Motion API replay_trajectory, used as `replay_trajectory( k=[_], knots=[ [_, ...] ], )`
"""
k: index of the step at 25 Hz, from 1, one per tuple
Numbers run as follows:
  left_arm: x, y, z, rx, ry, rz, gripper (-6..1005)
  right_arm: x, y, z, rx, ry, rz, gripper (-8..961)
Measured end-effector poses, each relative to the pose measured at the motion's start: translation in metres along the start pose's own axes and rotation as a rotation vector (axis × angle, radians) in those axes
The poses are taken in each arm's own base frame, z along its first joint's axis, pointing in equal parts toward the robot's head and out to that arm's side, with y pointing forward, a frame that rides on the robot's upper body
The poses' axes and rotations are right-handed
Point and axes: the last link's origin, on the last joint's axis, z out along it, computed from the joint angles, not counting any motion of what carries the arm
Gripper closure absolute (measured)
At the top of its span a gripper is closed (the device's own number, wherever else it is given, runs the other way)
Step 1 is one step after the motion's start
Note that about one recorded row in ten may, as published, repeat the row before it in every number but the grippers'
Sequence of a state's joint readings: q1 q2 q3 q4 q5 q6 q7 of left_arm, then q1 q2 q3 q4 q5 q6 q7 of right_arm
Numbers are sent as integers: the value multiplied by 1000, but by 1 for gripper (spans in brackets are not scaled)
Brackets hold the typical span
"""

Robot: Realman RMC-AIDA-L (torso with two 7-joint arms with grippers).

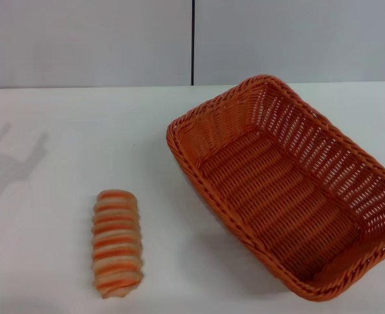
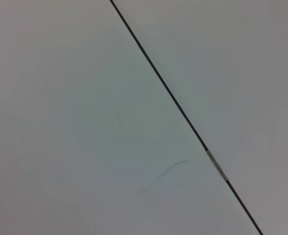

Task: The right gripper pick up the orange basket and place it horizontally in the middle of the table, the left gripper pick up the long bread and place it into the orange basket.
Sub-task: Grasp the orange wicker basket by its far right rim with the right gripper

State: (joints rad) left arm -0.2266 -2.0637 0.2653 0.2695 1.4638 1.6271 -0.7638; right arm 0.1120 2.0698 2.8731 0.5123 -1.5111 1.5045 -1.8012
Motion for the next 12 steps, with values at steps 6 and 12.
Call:
replay_trajectory(
  k=[6,12],
  knots=[
    [-3,1,-2,9,-6,-15,170,-1,1,2,-5,0,-2,234],
    [-3,1,-3,11,-5,-14,170,-1,1,3,-10,0,-2,233]
  ],
)
